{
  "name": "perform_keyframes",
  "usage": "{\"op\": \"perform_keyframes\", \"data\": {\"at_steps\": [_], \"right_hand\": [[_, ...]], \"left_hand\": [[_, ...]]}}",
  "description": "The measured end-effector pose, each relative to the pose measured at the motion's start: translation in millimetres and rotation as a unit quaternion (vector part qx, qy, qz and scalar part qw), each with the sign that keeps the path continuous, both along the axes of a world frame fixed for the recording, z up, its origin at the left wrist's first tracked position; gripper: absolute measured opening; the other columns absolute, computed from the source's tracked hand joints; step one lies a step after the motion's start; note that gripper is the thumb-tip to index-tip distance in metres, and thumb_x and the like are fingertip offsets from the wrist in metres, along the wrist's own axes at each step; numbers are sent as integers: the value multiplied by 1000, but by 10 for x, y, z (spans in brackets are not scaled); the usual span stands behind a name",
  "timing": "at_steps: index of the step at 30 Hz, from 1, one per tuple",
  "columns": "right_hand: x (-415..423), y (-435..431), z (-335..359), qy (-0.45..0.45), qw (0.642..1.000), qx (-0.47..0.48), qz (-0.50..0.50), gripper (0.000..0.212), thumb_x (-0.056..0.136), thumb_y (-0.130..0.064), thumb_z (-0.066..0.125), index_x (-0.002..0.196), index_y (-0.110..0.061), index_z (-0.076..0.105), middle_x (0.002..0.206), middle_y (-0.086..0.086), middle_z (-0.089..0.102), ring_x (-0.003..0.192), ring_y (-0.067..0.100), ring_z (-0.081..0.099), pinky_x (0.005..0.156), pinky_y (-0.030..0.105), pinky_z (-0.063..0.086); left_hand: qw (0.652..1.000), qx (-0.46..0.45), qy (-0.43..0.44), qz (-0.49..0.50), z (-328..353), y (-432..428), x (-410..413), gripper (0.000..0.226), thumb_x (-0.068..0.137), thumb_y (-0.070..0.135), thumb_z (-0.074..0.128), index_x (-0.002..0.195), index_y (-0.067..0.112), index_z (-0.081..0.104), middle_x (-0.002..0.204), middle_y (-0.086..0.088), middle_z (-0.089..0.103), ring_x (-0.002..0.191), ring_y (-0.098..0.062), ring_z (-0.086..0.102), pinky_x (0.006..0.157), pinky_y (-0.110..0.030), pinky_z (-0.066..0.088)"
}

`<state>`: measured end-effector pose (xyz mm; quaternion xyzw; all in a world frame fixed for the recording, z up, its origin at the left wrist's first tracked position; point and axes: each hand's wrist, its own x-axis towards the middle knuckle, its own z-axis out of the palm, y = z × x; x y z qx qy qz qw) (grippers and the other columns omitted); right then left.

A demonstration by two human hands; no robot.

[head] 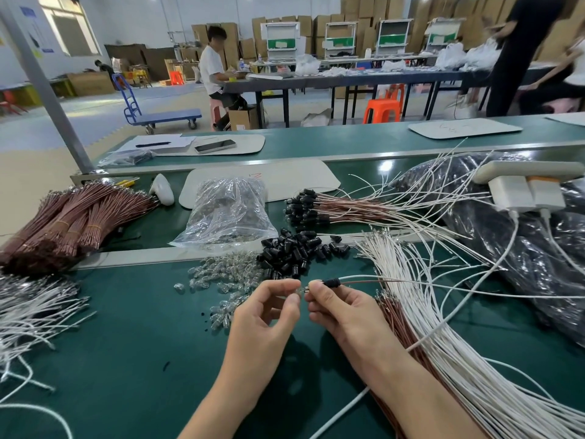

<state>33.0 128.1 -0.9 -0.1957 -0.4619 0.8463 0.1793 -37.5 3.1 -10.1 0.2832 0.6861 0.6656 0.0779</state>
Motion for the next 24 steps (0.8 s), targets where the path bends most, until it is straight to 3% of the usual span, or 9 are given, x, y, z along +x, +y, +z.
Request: {"op": "perform_keyframes", "data": {"at_steps": [8,24], "right_hand": [[-6,3,4,2,1000,0,4,17,71,-27,79,75,-11,81,79,7,74,67,8,67,63,17,55],[-6,15,-2,5,1000,-12,3,17,70,-27,78,73,-10,81,78,6,72,66,8,66,62,17,56]], "left_hand": [[1000,-1,1,3,-7,0,-9,30,95,12,66,98,41,71,77,6,71,67,-5,62,64,-16,51],[1000,-3,21,6,-31,0,-7,29,96,14,66,100,43,71,75,12,69,67,-3,59,64,-14,47]]}}
